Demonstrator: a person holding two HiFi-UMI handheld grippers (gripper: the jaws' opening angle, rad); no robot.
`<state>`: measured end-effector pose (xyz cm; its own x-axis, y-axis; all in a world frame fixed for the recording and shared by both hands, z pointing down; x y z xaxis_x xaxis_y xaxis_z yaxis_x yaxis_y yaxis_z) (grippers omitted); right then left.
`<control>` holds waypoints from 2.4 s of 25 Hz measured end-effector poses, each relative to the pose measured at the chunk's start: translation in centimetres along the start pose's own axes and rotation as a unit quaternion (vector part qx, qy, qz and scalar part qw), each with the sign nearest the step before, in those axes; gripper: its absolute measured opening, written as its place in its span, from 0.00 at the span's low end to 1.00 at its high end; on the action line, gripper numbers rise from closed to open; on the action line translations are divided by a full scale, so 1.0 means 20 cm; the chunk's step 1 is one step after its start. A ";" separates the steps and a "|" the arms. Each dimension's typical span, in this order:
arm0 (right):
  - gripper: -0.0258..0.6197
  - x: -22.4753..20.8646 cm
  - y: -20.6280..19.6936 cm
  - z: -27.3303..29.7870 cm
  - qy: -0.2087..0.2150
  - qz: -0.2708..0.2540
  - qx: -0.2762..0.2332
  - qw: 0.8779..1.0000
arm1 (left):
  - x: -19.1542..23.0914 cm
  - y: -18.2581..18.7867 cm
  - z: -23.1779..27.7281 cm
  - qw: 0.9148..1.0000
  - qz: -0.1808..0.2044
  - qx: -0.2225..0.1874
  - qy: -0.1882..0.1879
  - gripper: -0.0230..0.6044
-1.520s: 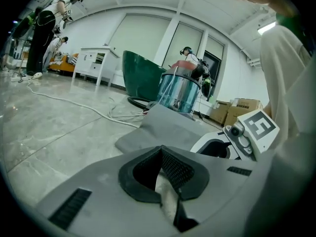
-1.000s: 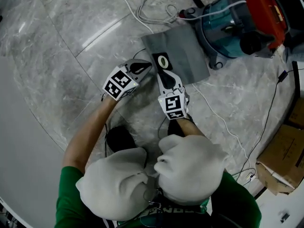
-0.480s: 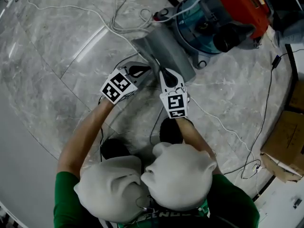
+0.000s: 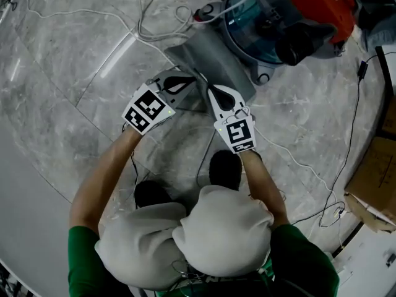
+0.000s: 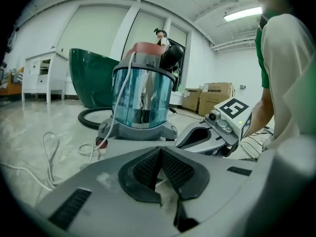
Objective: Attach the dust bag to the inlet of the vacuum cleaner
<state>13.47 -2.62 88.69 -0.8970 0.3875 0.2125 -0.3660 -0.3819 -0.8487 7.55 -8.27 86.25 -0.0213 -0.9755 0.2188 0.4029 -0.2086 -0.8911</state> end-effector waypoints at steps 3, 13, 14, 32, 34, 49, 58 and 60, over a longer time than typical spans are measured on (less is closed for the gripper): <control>0.06 0.01 0.09 -0.06 0.018 -0.010 -0.008 1.000 | -0.01 0.12 -0.04 0.999 0.039 -0.009 0.000 0.04; 0.06 -0.03 0.36 -0.33 0.055 -0.064 -0.047 0.995 | -0.08 0.48 -0.19 0.983 0.181 -0.012 -0.024 0.05; 0.06 -0.03 0.39 -0.35 0.059 -0.072 -0.052 0.994 | -0.10 0.52 -0.20 0.981 0.191 -0.014 -0.031 0.07; 0.06 -0.03 0.62 -0.63 0.127 -0.088 -0.126 0.980 | -0.31 0.56 -0.29 0.979 0.159 0.039 -0.124 0.14; 0.06 -0.03 0.63 -0.64 0.134 -0.094 -0.127 0.978 | -0.32 0.56 -0.30 0.978 0.159 0.042 -0.128 0.13; 0.06 -0.25 0.83 -0.70 0.024 -0.008 -0.170 0.985 | -0.25 0.85 -0.29 0.977 0.169 0.025 -0.130 0.08; 0.06 -0.38 0.92 -0.65 0.007 0.005 -0.136 0.991 | -0.14 0.97 -0.24 0.966 0.174 0.023 -0.193 0.08; 0.06 -0.41 0.94 -0.63 0.010 0.011 -0.130 0.991 | -0.11 1.00 -0.24 0.965 0.170 0.017 -0.201 0.08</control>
<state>16.99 -2.33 64.80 -0.8984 0.3982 0.1852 -0.2676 -0.1620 -0.9498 11.31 -10.62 66.12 0.4710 -0.8801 0.0596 0.3549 0.1271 -0.9262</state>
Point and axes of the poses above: the fingertips, and each gripper's own axes: z forward along the fingers, x to its left, y out of its top, the point moved 3 cm from there along -z, backward along the fingers, and after that the axes turned 5 degrees about -z, right-handed, at the moved point
